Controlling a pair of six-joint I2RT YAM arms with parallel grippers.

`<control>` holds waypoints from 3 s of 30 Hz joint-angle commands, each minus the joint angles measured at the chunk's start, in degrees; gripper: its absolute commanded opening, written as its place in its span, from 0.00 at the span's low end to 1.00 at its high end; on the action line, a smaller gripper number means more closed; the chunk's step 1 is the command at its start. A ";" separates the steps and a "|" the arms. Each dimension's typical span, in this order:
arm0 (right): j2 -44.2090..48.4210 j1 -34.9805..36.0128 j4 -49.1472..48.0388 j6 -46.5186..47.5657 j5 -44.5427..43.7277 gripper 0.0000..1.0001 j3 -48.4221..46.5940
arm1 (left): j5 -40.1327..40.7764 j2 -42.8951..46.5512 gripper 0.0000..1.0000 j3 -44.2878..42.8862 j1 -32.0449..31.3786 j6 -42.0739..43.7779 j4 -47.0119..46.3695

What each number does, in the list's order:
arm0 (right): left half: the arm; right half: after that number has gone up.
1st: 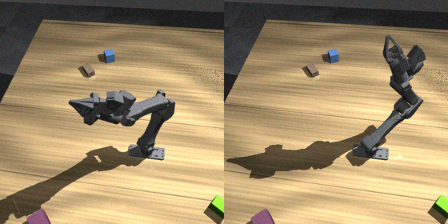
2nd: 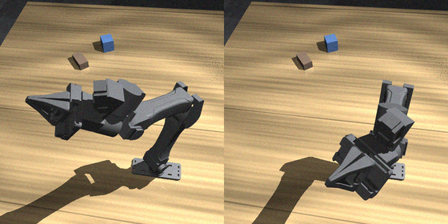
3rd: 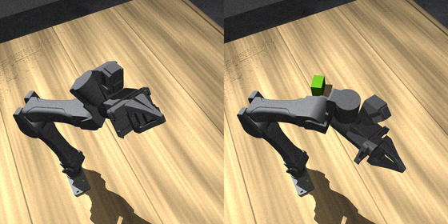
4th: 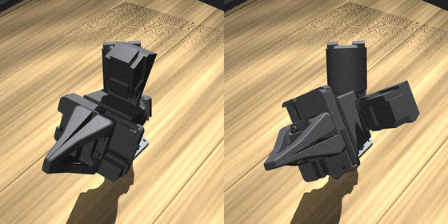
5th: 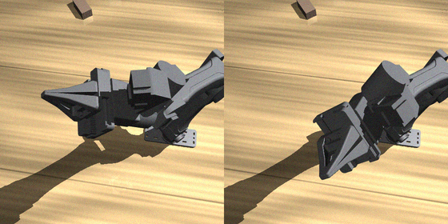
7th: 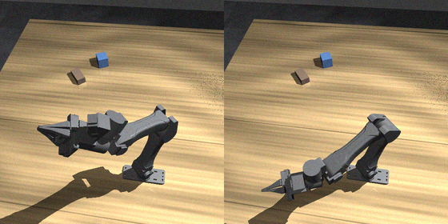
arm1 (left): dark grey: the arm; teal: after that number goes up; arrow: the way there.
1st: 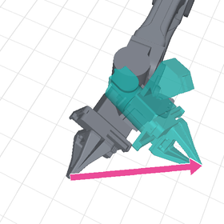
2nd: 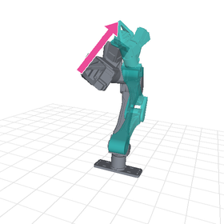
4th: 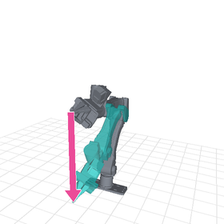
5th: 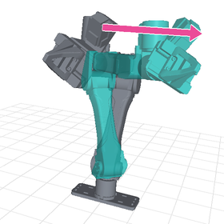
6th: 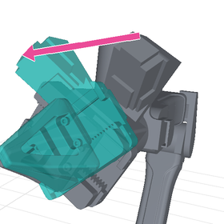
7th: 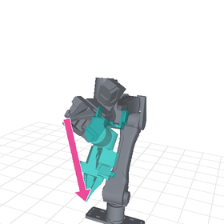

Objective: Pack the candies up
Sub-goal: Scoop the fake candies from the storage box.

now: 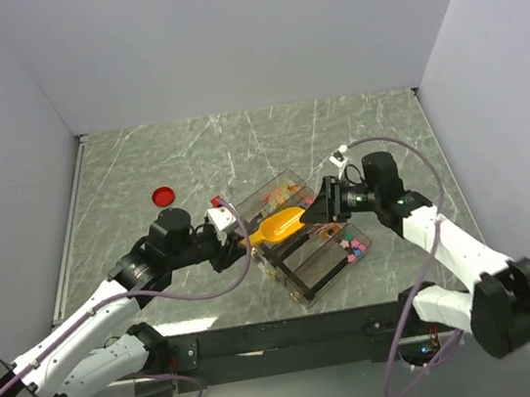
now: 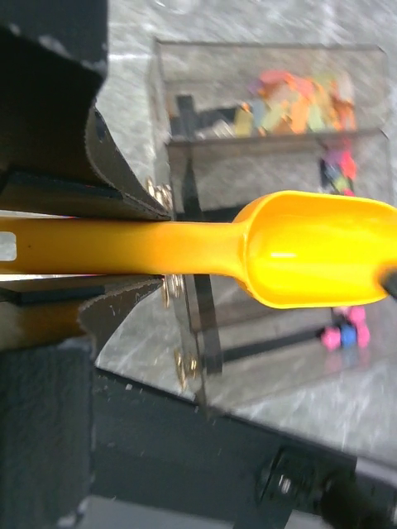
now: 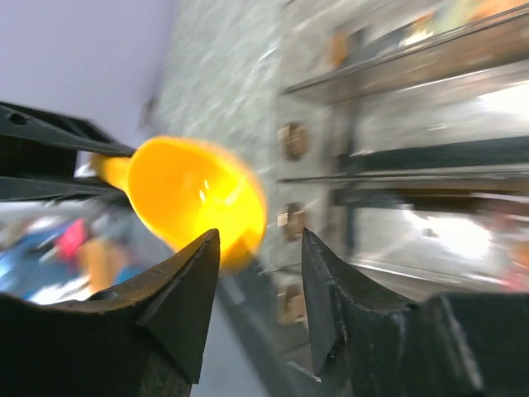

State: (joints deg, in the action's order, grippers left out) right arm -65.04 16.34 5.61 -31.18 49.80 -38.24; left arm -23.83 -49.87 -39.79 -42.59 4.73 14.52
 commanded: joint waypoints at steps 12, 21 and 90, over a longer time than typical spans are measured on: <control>12.39 14.85 19.44 4.03 -33.80 0.38 3.78 | 15.31 -4.63 0.01 -3.81 2.33 -8.51 1.38; 6.07 24.52 18.31 -0.99 -37.85 0.33 4.93 | 18.03 -4.45 0.01 -3.45 2.77 -7.90 2.00; 2.46 0.97 29.63 11.23 -46.20 0.31 -6.14 | 5.91 -41.45 0.01 -38.26 -11.20 8.80 37.95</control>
State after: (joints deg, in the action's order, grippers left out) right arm -62.48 16.67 33.61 -20.05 6.42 -41.50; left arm -16.67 -91.00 -75.90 -53.41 11.97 53.04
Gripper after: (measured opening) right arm 0.308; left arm 0.321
